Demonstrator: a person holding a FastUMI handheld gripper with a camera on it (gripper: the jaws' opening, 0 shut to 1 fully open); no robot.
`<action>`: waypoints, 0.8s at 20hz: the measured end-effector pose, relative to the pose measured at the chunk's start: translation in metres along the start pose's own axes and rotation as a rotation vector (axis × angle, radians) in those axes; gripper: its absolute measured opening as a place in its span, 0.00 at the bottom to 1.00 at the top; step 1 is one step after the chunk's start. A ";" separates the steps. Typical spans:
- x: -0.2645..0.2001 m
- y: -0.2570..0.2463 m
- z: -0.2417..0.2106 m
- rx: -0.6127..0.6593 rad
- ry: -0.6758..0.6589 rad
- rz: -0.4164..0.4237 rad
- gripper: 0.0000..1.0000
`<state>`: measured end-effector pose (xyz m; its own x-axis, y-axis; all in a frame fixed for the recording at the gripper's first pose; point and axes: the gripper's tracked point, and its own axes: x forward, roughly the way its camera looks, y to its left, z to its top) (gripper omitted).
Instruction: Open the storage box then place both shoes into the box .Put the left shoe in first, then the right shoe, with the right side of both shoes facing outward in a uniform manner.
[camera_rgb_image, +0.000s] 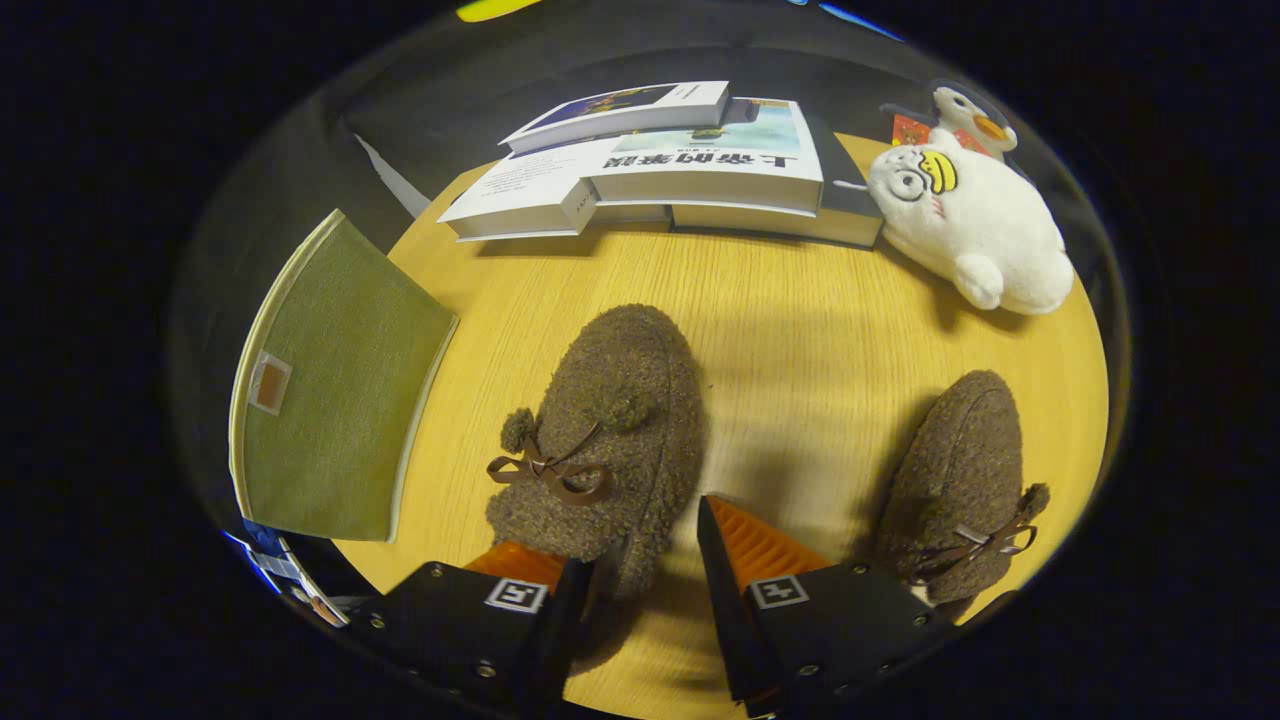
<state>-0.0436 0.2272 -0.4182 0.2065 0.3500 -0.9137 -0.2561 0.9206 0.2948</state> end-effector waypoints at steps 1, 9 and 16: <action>-0.002 -0.001 0.001 0.003 -0.001 -0.011 0.41; -0.029 0.005 0.016 0.064 -0.009 0.021 0.09; -0.094 0.046 0.055 0.122 -0.053 0.144 0.08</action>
<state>-0.0232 0.2461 -0.3035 0.2264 0.4857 -0.8443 -0.1715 0.8731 0.4564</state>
